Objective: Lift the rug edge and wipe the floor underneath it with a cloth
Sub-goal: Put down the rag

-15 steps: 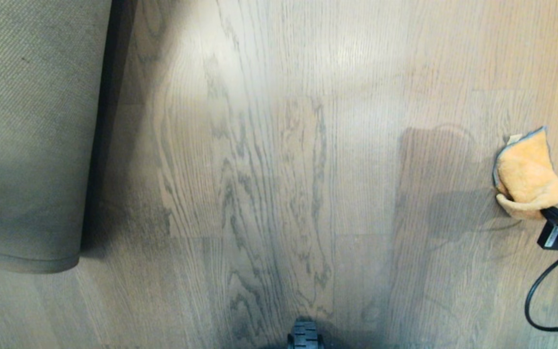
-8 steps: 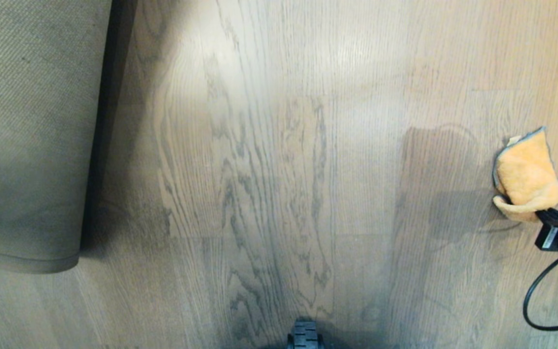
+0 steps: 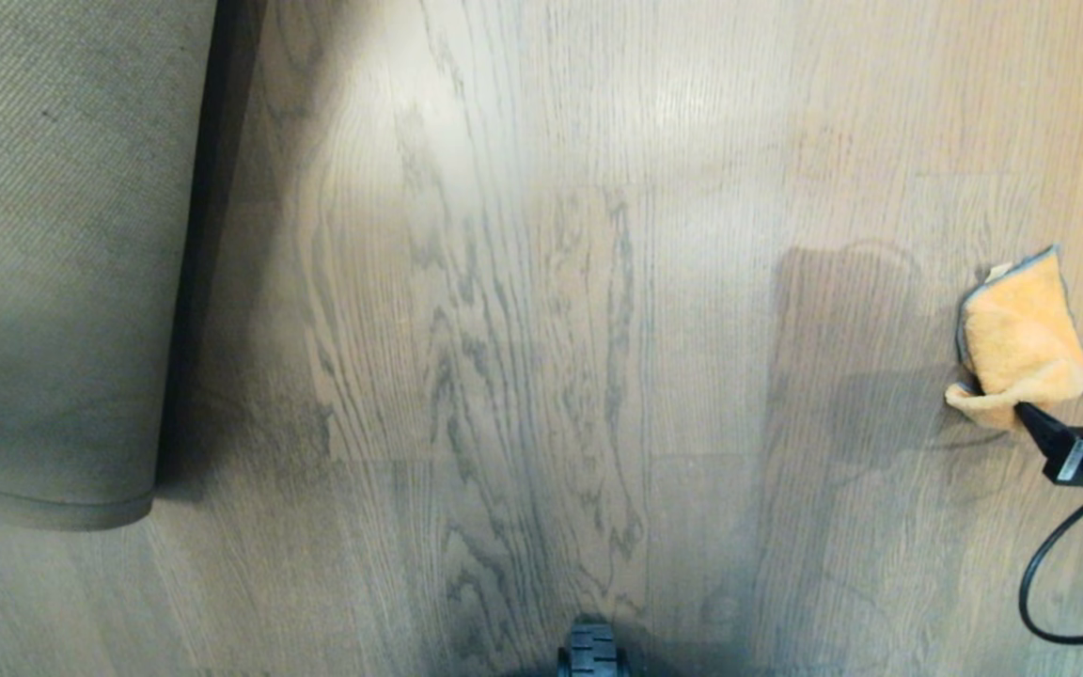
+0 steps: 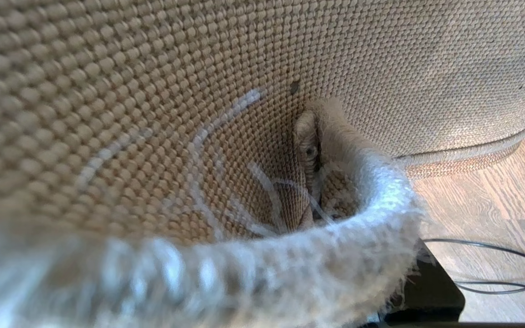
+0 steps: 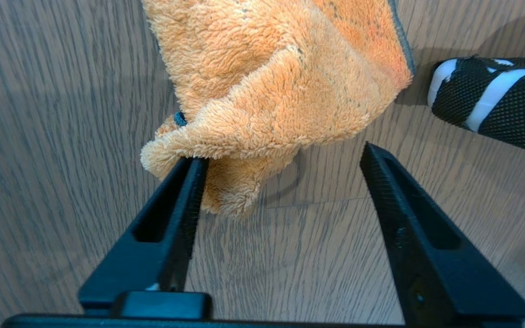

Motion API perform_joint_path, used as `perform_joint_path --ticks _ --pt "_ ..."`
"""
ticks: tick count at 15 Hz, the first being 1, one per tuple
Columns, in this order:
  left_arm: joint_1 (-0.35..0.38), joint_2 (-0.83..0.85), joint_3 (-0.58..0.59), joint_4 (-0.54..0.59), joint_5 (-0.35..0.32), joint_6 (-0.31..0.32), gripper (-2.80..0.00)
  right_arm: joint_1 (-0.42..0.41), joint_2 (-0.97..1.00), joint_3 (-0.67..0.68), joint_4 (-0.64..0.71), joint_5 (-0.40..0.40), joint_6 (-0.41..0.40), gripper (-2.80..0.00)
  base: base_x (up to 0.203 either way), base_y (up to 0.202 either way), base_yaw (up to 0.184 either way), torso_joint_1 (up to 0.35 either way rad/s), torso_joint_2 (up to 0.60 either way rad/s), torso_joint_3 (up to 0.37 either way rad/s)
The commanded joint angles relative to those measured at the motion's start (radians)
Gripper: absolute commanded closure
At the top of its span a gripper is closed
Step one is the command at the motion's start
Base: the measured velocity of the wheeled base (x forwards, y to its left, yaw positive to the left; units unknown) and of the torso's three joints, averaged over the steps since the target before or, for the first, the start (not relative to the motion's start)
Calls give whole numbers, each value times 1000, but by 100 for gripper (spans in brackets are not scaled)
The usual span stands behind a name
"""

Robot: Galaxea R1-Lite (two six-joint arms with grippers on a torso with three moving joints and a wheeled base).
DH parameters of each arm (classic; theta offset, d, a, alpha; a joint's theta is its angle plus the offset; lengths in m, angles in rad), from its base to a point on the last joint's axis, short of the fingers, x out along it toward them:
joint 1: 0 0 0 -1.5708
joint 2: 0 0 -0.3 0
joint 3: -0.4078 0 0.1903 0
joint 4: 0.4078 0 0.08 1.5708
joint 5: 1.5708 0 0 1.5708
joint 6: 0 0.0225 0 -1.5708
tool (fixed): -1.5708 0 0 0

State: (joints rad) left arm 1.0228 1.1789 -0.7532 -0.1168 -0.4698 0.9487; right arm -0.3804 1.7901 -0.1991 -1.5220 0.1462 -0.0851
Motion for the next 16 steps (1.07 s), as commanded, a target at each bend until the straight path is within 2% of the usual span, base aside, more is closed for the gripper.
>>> perform_joint_path --ticks 1,6,12,16 --pt "0 1 0 -1 -3 5 0 0 -24 4 -48 1 -1 -280 0 0 0 0 0 0" --pt "0 1 2 -1 -3 5 0 0 -61 23 -48 2 -1 -280 0 0 0 0 0 0" --pt "0 1 2 0 -3 5 0 0 -161 199 -48 28 -3 -280 0 0 0 0 0 0" --pt "-1 1 9 -1 -4 5 0 2 -231 199 34 44 -5 -280 0 0 0 0 0 0"
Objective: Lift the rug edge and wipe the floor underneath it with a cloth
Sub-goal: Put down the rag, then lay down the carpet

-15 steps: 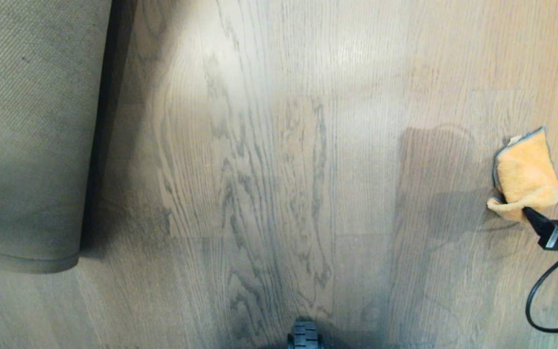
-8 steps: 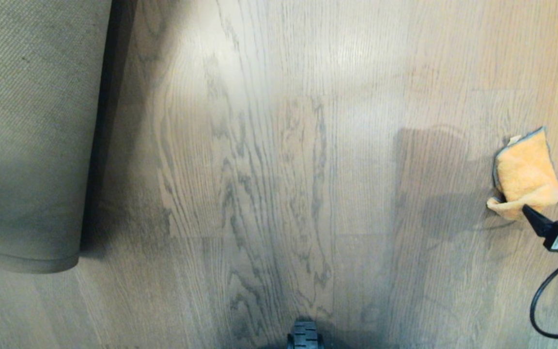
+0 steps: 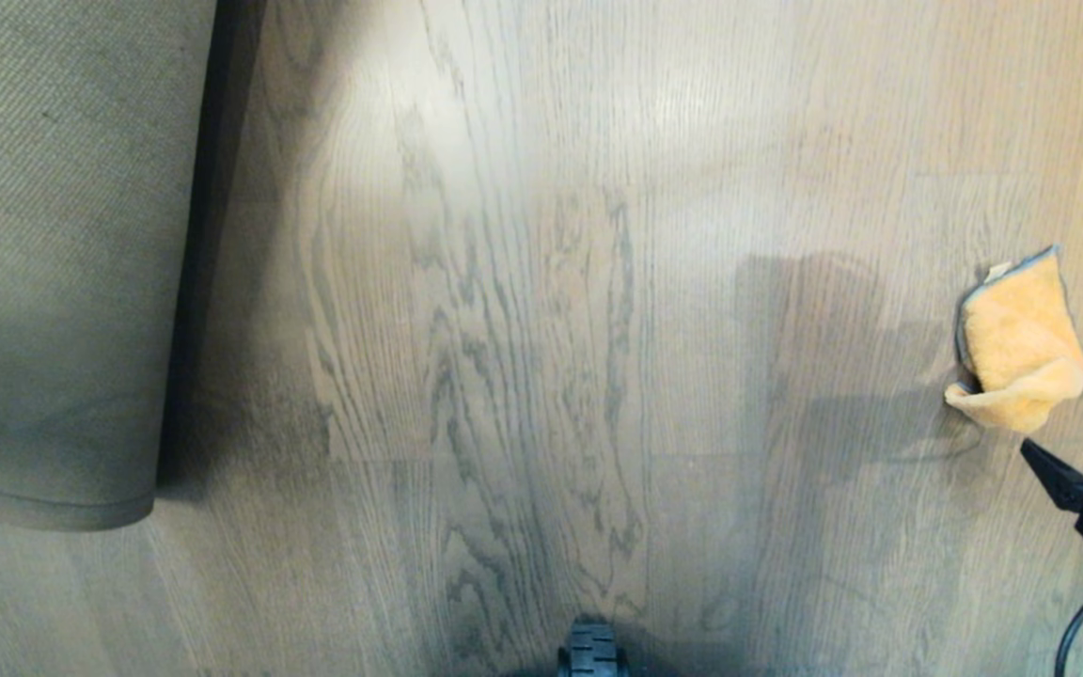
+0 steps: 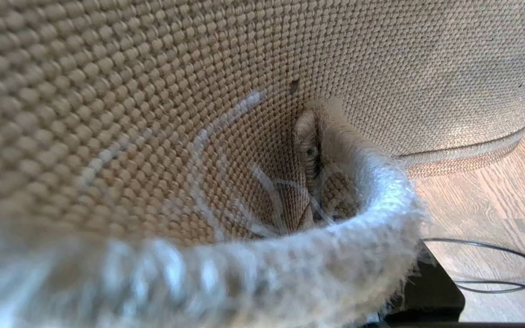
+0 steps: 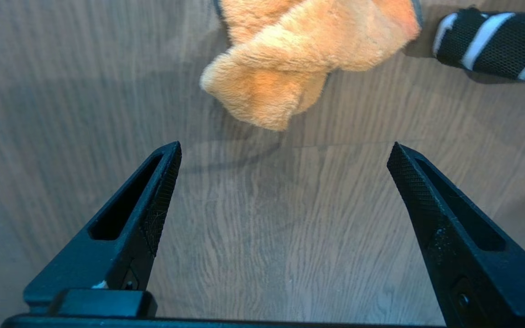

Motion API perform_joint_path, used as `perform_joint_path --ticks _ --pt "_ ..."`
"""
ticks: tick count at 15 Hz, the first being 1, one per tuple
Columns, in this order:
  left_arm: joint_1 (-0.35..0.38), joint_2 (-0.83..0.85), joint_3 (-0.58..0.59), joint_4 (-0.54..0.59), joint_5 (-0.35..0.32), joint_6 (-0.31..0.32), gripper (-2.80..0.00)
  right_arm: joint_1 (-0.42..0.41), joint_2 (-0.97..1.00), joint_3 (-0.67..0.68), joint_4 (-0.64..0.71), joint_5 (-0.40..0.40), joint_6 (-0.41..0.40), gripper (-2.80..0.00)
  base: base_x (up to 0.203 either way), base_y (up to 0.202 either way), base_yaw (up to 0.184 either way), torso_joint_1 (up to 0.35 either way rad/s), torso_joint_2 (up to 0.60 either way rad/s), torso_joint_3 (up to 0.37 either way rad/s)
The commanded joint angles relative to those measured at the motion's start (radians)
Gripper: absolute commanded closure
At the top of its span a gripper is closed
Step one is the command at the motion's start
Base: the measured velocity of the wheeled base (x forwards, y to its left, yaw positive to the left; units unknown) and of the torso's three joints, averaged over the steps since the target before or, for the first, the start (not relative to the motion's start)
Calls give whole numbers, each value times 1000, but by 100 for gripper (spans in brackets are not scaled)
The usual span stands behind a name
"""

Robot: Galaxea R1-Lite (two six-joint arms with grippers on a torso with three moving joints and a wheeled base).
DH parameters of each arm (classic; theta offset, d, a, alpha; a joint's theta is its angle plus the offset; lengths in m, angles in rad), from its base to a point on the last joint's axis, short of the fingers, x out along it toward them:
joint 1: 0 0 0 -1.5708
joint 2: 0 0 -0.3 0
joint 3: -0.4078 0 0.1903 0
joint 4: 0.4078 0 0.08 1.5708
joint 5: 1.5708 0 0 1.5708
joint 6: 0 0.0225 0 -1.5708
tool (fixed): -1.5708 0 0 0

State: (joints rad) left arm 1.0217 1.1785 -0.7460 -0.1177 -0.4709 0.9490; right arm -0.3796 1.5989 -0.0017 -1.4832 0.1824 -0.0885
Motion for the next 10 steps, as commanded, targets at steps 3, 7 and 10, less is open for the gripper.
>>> perform_joint_path --ticks 3,7,10 --pt "0 1 2 0 -3 5 0 1 -48 2 -3 20 0 -280 0 0 0 0 0 0" --pt "0 1 2 0 -3 5 0 1 -51 2 -6 20 -2 -280 0 0 0 0 0 0" --pt "0 3 2 0 -3 5 0 2 -53 2 -7 28 -30 0 0 0 0 0 0 0"
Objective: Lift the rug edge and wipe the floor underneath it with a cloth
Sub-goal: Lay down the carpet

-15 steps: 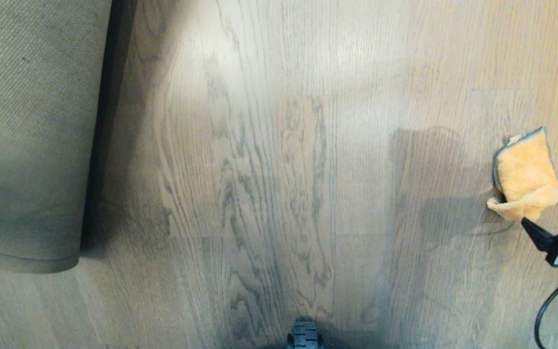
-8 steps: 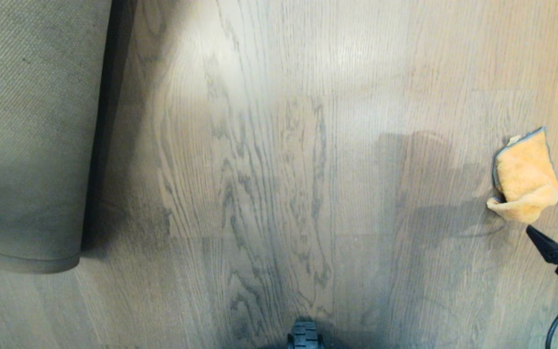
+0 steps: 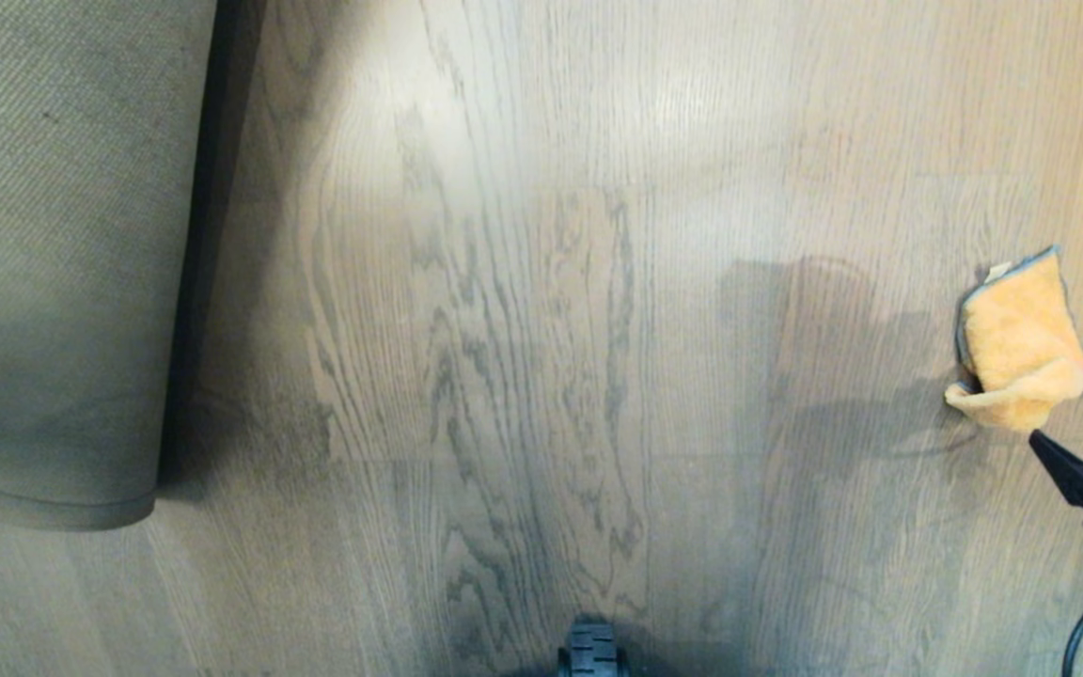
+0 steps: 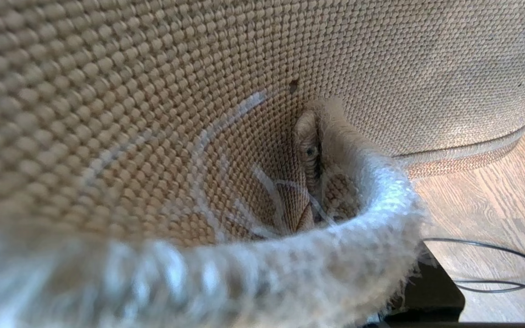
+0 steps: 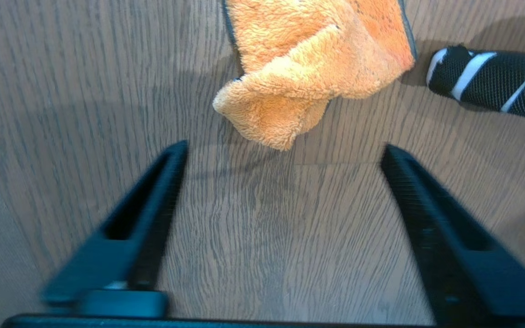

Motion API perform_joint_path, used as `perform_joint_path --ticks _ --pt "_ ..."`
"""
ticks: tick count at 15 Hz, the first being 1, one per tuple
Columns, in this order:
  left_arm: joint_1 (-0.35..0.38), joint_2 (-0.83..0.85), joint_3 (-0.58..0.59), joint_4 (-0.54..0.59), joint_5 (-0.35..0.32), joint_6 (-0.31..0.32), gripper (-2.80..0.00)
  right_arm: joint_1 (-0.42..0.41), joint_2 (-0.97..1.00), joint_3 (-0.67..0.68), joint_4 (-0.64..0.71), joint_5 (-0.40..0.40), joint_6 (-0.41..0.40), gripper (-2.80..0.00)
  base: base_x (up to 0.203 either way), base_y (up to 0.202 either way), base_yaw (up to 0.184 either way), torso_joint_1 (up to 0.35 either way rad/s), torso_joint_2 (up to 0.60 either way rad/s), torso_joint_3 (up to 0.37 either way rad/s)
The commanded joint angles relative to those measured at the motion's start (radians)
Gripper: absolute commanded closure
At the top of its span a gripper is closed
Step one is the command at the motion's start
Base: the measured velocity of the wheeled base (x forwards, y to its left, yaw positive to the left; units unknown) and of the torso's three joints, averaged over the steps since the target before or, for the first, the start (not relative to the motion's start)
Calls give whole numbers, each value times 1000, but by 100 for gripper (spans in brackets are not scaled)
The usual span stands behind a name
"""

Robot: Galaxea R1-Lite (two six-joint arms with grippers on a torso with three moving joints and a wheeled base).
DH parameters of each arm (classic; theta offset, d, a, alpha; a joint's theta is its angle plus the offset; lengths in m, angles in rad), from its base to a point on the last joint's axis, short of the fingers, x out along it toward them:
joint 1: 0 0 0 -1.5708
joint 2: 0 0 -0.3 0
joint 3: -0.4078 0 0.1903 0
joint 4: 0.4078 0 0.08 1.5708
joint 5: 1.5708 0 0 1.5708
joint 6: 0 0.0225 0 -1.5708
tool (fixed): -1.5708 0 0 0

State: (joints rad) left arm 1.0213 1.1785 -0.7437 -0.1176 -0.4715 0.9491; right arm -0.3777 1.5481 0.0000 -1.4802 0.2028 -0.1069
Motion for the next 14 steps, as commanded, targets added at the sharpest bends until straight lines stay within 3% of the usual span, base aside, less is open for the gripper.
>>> perform_joint_path --ticks 1,6,8,11,14 --pt "0 3 0 0 -3 5 0 -1 -6 0 -11 36 -17 0 0 0 0 0 0 0" --pt "1 3 0 0 -3 2 0 -1 -96 0 15 193 -17 0 0 0 0 0 0 0" --pt "2 2 0 0 -3 0 0 0 -191 0 98 244 -18 0 0 0 0 0 0 0" --pt "2 1 0 0 -3 -1 0 0 -430 0 341 314 -19 0 0 0 0 0 0 0" --pt "2 -8 9 1 -3 0 0 0 -720 -31 713 340 -20 0 0 0 0 0 0 0"
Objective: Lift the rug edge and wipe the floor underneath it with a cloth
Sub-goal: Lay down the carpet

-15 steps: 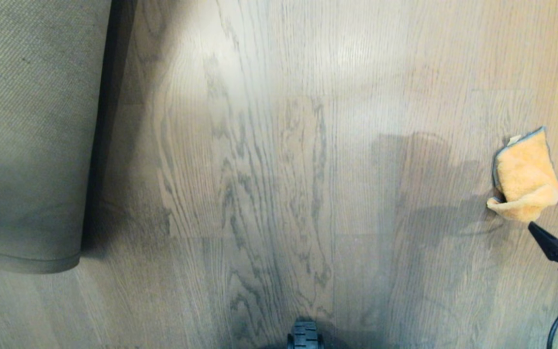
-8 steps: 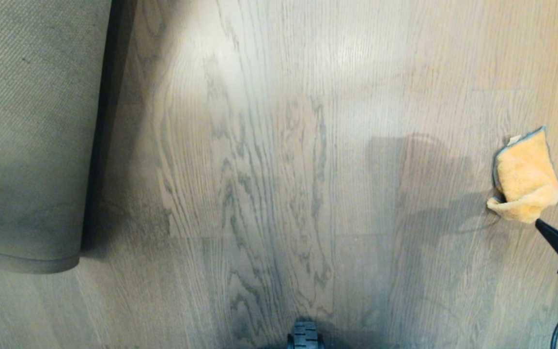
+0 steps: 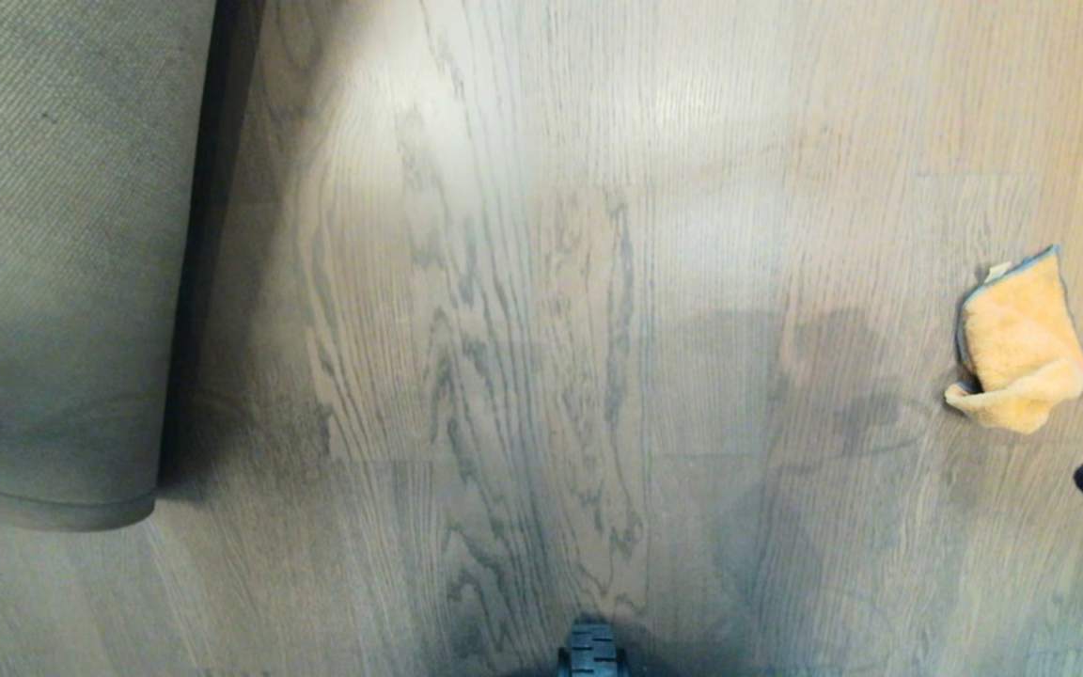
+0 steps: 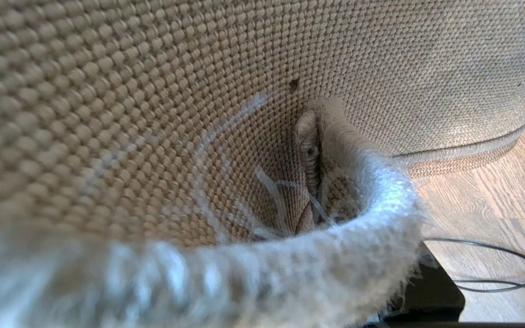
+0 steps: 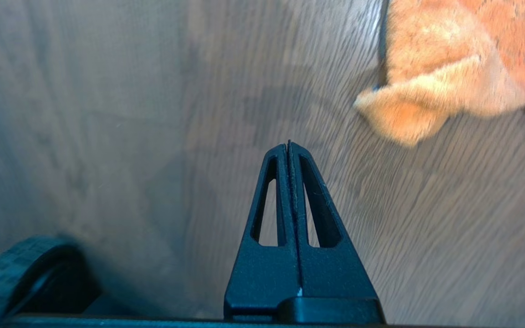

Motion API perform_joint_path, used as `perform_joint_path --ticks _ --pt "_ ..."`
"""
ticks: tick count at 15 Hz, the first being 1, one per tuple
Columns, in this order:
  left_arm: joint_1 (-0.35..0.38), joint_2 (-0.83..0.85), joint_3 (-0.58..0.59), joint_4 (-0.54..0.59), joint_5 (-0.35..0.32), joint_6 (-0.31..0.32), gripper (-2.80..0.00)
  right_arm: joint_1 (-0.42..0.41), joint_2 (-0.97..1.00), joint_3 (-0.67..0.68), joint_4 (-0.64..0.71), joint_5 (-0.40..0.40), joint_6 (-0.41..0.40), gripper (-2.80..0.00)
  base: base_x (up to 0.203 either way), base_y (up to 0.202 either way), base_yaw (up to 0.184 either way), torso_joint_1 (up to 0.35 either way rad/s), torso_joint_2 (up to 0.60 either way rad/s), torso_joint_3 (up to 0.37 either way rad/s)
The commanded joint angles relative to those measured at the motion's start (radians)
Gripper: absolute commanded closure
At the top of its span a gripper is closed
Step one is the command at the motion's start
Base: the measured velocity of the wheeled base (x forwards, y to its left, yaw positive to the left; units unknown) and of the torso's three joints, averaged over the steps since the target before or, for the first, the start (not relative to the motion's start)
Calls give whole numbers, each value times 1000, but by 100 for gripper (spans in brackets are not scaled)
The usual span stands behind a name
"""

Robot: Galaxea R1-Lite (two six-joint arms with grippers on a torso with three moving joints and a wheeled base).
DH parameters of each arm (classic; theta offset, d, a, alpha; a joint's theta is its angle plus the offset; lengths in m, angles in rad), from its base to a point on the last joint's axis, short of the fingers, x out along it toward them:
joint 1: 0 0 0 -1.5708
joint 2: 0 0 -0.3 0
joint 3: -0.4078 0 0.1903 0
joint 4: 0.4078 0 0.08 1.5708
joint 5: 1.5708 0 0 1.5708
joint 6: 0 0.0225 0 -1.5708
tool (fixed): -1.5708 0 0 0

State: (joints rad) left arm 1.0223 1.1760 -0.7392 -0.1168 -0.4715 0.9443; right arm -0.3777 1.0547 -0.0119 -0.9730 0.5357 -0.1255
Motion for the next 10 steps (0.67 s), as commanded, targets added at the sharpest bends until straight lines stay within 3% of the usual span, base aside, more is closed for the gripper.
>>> perform_joint_path --ticks 1,3,4,8,10 --pt "1 -10 7 0 -3 5 0 0 -320 -43 348 10 -3 0 0 0 0 0 0 0" --pt "1 -12 9 0 -4 5 0 1 -452 -84 588 -5 -36 0 0 0 0 0 0 0" --pt "1 -14 9 0 -3 4 0 1 -469 -89 651 -72 -78 0 0 0 0 0 0 0" --pt "1 -18 8 0 -1 -2 0 2 -474 11 661 -276 -164 0 0 0 0 0 0 0" --pt "-1 -18 6 0 -1 -2 0 2 -486 12 716 -318 -136 0 0 0 0 0 0 0"
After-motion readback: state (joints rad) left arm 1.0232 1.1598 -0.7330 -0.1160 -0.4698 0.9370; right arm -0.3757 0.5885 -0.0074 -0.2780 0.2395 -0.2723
